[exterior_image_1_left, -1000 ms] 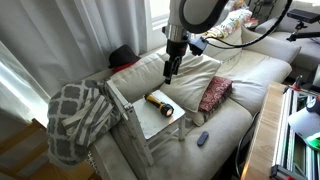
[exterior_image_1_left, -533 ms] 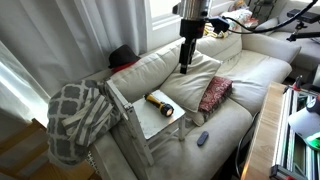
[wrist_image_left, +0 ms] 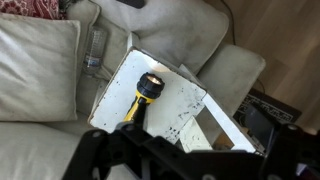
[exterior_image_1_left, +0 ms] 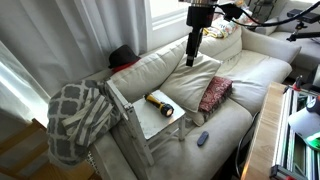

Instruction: Press a button on the flashlight

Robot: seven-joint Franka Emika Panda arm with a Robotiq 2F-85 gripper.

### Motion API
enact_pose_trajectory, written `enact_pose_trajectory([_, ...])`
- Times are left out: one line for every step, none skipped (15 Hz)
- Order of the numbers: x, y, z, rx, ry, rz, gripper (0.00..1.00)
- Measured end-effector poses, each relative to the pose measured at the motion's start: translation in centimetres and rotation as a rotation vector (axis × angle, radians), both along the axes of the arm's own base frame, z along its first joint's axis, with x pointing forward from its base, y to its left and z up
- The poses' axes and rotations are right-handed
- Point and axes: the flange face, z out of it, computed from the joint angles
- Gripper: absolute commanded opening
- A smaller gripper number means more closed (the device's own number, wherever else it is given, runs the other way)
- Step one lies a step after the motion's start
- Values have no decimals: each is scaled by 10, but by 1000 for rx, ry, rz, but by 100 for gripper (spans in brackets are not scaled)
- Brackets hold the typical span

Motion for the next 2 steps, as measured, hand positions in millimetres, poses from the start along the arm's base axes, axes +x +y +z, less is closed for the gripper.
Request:
enact_pose_trajectory([0,0,0,0,1,0,100])
enact_pose_trajectory([0,0,-1,0,1,1,100])
